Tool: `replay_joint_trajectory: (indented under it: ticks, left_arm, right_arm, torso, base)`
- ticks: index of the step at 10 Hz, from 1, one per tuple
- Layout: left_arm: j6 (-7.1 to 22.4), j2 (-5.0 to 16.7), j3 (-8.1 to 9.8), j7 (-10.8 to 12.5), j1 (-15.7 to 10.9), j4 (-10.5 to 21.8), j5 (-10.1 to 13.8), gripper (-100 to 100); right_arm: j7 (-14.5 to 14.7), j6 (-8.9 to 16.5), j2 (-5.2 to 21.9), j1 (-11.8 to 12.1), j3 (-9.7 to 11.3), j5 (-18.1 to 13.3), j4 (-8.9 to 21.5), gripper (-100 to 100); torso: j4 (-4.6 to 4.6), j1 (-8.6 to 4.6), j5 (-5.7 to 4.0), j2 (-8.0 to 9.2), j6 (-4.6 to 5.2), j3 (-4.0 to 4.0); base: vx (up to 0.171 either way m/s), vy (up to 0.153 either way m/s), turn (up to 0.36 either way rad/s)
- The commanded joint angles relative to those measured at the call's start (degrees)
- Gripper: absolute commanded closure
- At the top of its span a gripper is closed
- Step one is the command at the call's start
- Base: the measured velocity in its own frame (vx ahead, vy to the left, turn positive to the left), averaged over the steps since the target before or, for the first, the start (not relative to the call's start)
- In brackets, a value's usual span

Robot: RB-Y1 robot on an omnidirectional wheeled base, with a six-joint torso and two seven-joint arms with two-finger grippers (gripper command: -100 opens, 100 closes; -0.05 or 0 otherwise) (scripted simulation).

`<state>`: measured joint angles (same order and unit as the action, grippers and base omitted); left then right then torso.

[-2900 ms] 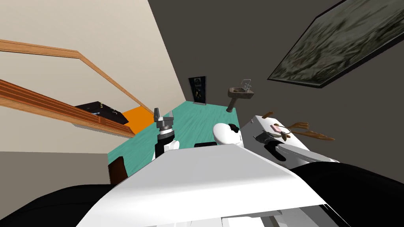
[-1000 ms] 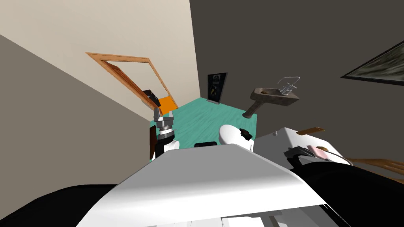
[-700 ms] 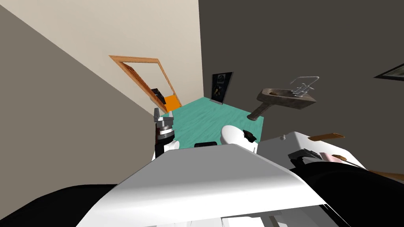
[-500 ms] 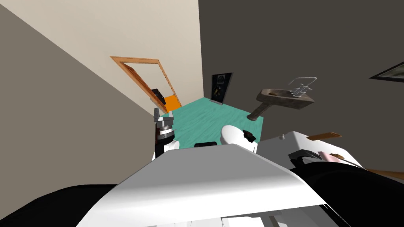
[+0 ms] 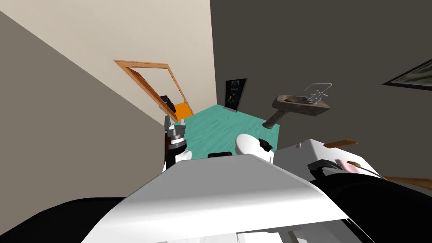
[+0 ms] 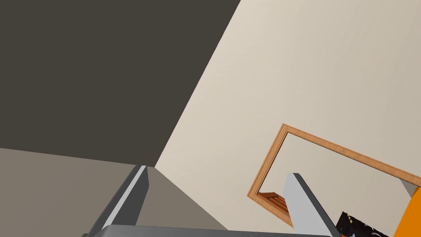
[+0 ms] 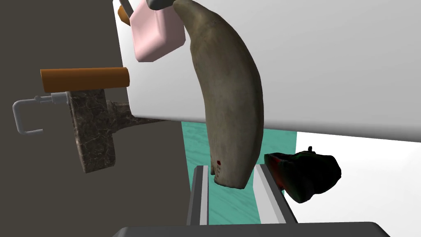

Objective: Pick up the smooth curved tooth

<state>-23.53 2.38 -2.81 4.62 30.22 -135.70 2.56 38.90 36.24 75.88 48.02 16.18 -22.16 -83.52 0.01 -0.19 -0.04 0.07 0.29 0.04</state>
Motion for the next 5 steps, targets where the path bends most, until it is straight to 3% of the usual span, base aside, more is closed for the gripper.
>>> replay_joint_trajectory:
  ticks: [1,5]
  left_arm:
    - [0.0,0.0,0.00,0.0,0.0,0.0,0.0,0]
    - [0.0,0.0,0.00,0.0,0.0,0.0,0.0,0]
  right_arm:
    - [0.6,0.8,0.3,0.2,0.1,-1.1,-2.0,100]
    - [2.1,3.4,1.9,1.4,-0.3,-5.2,-9.4,100]
  torso:
    - [0.00,0.00,0.00,0.00,0.00,0.00]
    - [-0.06,-0.10,-0.02,-0.39,-0.13,-0.21]
  base:
    - [0.096,-0.028,-0.355]
    - [0.129,-0.048,-0.324]
